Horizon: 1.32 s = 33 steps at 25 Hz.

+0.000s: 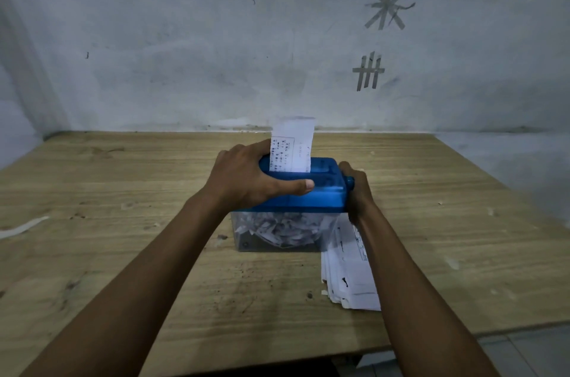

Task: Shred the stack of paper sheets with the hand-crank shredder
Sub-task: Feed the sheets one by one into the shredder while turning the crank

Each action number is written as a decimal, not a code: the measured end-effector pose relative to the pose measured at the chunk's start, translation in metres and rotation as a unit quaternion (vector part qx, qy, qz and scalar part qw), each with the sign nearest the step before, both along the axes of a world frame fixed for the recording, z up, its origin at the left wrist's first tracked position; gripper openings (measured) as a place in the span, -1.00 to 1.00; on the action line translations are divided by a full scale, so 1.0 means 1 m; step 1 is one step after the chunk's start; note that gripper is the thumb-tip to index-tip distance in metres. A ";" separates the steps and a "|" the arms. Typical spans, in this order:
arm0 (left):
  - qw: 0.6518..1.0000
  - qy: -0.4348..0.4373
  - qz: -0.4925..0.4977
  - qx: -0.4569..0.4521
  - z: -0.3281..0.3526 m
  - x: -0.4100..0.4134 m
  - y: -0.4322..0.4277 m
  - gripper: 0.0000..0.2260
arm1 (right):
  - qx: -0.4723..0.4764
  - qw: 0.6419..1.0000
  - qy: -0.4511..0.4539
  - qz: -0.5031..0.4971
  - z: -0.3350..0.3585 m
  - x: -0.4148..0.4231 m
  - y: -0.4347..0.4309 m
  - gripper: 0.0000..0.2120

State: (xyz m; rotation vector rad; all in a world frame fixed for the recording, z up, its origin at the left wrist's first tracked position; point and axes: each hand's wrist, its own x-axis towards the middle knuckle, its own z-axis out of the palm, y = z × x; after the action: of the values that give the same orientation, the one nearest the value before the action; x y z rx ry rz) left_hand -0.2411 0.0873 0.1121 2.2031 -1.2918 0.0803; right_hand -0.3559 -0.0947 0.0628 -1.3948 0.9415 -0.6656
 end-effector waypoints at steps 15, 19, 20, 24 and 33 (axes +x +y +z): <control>1.000 -0.020 -0.001 0.010 0.002 -0.001 0.002 -0.10 | -0.389 0.901 0.034 -0.187 0.041 -0.061 0.064 -0.43; 0.999 -0.014 -0.028 0.018 0.006 -0.001 0.003 -0.24 | -0.415 0.884 -0.012 -0.216 0.072 -0.042 0.057 -0.44; 0.999 -0.001 -0.038 0.014 0.006 -0.001 0.005 -0.30 | -0.401 0.894 0.003 -0.200 0.084 -0.034 0.051 -0.45; 0.998 0.019 -0.067 -0.010 0.005 -0.001 0.008 -0.31 | -0.297 0.946 0.116 -0.051 0.092 0.003 0.008 -0.57; 0.999 -0.015 -0.037 -0.016 0.001 0.002 0.003 -0.31 | 0.010 1.000 0.007 0.001 0.009 -0.006 0.005 -0.81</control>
State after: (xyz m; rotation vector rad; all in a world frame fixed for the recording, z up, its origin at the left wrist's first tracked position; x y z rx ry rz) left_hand -0.2395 0.0904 0.1132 2.1323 -1.3776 0.1037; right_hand -0.3620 -0.0893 0.0717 -1.3850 0.9546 -0.6440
